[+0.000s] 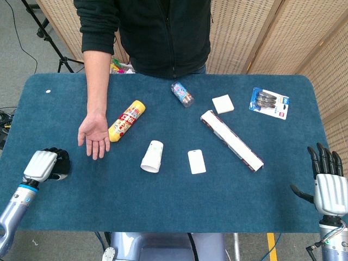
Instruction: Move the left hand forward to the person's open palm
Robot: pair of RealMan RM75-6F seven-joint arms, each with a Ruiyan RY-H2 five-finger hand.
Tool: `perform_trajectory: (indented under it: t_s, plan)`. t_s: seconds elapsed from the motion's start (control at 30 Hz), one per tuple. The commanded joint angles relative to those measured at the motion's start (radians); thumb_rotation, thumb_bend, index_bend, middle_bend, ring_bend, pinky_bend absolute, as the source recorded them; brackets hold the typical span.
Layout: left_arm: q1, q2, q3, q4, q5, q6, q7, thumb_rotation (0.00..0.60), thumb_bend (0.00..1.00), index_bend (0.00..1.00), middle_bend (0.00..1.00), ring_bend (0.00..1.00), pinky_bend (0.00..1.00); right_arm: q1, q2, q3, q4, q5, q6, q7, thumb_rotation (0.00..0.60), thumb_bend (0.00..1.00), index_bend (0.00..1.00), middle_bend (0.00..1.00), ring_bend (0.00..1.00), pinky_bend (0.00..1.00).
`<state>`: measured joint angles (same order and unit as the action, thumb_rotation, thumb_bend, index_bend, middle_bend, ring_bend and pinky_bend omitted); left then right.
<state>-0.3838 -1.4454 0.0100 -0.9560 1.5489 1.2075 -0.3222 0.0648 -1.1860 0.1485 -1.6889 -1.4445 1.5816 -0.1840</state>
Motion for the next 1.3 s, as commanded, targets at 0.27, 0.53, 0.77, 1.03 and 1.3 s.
perform_trajectory:
  t_s: [0.27, 0.53, 0.77, 1.03, 1.3]
  plan:
    - [0.022, 0.232, -0.078, -0.391, 0.104, 0.297, 0.125, 0.600, 0.17, 0.61, 0.54, 0.39, 0.48, -0.002, 0.006, -0.001, -0.007, 0.000, 0.000, 0.010, 0.600, 0.00, 0.02, 0.00, 0.00, 0.00]
    - [-0.001, 0.276, -0.193, -0.750, -0.054, 0.273, 0.495, 0.600, 0.17, 0.61, 0.54, 0.39, 0.48, -0.002, 0.012, 0.002, -0.009, 0.008, -0.006, 0.022, 0.600, 0.00, 0.02, 0.00, 0.00, 0.00]
    - [-0.090, 0.149, -0.275, -0.788, -0.258, 0.182, 0.753, 0.600, 0.16, 0.61, 0.54, 0.39, 0.48, -0.002, 0.015, 0.003, -0.009, 0.010, -0.008, 0.028, 0.600, 0.00, 0.02, 0.00, 0.00, 0.00]
    - [-0.152, 0.012, -0.309, -0.760, -0.379, 0.169, 0.904, 0.600, 0.13, 0.61, 0.54, 0.39, 0.48, -0.001, 0.020, 0.008, -0.008, 0.024, -0.016, 0.038, 0.600, 0.00, 0.02, 0.00, 0.00, 0.00]
    - [-0.166, -0.011, -0.302, -0.783, -0.464, 0.152, 0.989, 0.600, 0.00, 0.08, 0.00, 0.00, 0.06, -0.003, 0.029, 0.013, -0.012, 0.033, -0.017, 0.056, 0.600, 0.00, 0.02, 0.00, 0.00, 0.00]
